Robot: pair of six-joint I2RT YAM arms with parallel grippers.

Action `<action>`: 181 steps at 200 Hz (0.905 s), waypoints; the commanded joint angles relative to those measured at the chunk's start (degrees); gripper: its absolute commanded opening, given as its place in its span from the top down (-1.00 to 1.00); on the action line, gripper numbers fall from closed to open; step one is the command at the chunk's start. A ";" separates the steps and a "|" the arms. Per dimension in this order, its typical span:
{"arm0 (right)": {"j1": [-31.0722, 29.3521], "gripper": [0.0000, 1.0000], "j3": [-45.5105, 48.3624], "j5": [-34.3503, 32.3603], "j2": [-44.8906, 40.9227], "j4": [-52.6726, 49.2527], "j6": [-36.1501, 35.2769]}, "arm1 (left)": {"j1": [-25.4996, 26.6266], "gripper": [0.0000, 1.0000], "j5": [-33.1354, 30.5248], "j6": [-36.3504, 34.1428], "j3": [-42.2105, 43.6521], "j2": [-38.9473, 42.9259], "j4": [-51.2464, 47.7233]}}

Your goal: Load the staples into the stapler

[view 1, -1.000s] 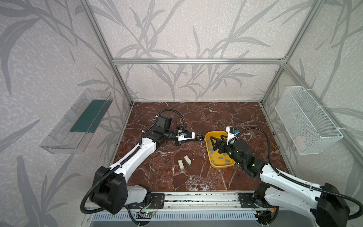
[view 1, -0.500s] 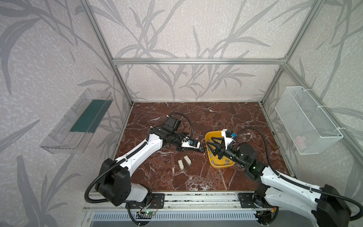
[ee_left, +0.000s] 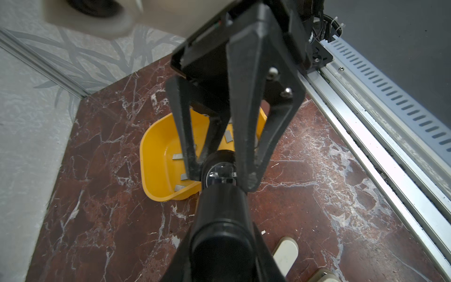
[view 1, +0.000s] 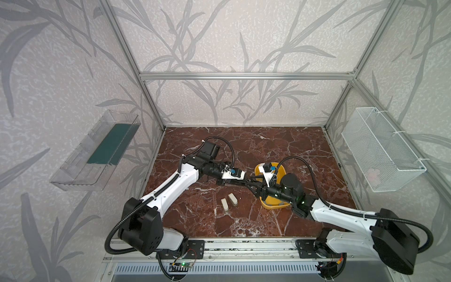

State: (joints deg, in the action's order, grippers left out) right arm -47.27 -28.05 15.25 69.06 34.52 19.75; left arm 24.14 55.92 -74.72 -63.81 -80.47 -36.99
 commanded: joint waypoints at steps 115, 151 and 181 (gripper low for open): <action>-0.90 0.01 0.90 -9.08 -9.44 -2.89 -7.25 | -1.79 1.00 7.35 -0.69 -2.28 1.51 0.13; -1.53 0.03 0.65 -7.23 -13.95 -4.25 -10.35 | -0.58 1.00 7.71 -1.38 -2.60 -0.34 -0.97; -5.14 0.04 -2.36 -8.00 -13.24 -8.18 -14.64 | 1.57 1.00 7.54 -2.40 -3.34 -1.18 -2.83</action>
State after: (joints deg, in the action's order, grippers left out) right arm -49.98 -27.55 7.97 55.44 29.95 9.65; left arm 24.08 60.88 -74.91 -63.94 -81.52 -37.69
